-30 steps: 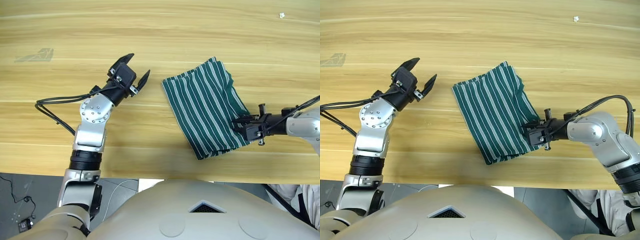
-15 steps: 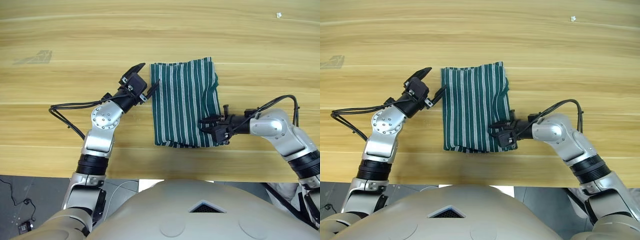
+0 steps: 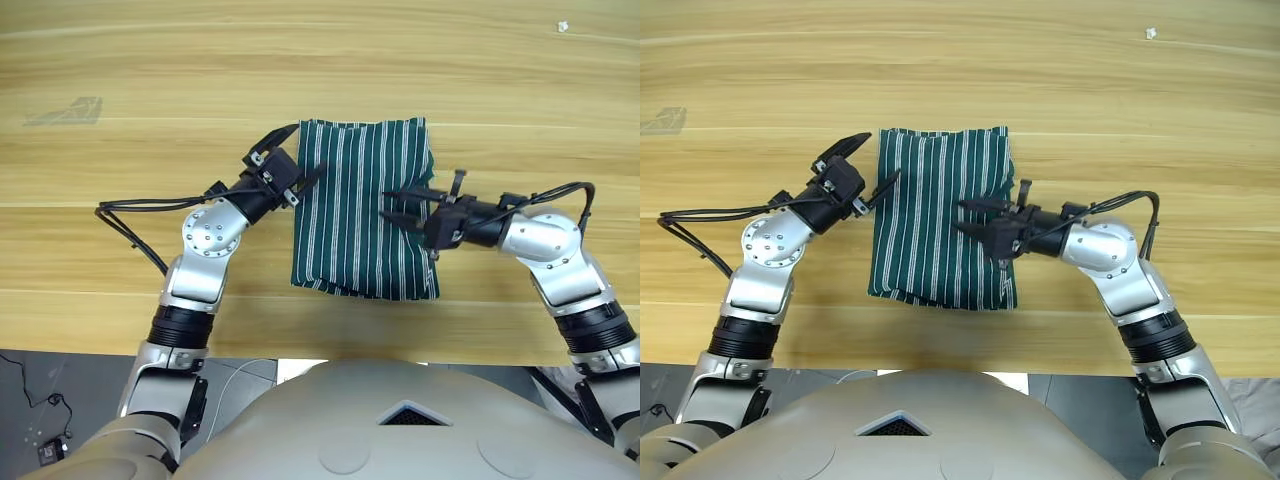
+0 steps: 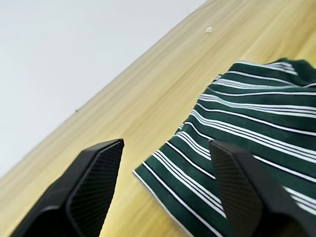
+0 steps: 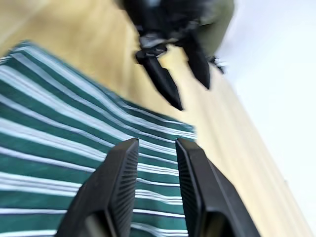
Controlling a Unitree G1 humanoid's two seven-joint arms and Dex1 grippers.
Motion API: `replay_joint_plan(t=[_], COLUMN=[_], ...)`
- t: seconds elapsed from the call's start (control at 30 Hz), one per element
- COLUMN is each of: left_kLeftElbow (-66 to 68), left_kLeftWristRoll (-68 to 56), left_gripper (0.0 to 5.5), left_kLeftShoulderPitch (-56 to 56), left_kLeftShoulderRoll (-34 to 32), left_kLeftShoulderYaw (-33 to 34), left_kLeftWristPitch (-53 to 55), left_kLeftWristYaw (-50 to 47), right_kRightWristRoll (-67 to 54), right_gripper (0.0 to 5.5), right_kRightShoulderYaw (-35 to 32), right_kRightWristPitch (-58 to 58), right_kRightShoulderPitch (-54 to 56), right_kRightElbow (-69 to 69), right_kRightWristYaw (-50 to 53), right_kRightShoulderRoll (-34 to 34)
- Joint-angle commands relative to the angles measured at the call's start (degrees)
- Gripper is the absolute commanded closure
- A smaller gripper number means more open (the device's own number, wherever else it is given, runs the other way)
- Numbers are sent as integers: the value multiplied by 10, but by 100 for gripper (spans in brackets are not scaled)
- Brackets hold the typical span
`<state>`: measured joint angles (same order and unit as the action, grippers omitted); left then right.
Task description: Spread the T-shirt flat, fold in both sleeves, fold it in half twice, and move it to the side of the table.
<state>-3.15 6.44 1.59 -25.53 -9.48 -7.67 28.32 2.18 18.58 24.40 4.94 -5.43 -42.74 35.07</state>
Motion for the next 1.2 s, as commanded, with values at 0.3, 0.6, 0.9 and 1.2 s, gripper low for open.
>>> replay_joint_plan(t=[0.3,0.6,0.9,1.2], left_kLeftElbow=[-102,-91,-47,-61], left_kLeftWristRoll=[57,124,301,315], left_gripper=[227,227,227,227], left_kLeftShoulderPitch=[-281,-245,-198,-209], left_kLeftShoulderRoll=[-245,-252,-278,-286], left_kLeftShoulderYaw=[31,-2,-31,-88], left_kLeftWristPitch=[-161,-201,-281,-310], left_kLeftWristYaw=[135,128,47,56], right_kRightWristRoll=[64,113,91,67], right_gripper=[350,287,155,119], right_kRightShoulderYaw=[-121,-60,-34,0], right_kRightWristPitch=[273,317,298,285], right_kRightShoulderPitch=[-117,-120,-147,-139], right_kRightElbow=[137,150,150,119], right_kRightWristYaw=[23,12,-8,-21], right_kRightShoulderRoll=[151,156,181,162])
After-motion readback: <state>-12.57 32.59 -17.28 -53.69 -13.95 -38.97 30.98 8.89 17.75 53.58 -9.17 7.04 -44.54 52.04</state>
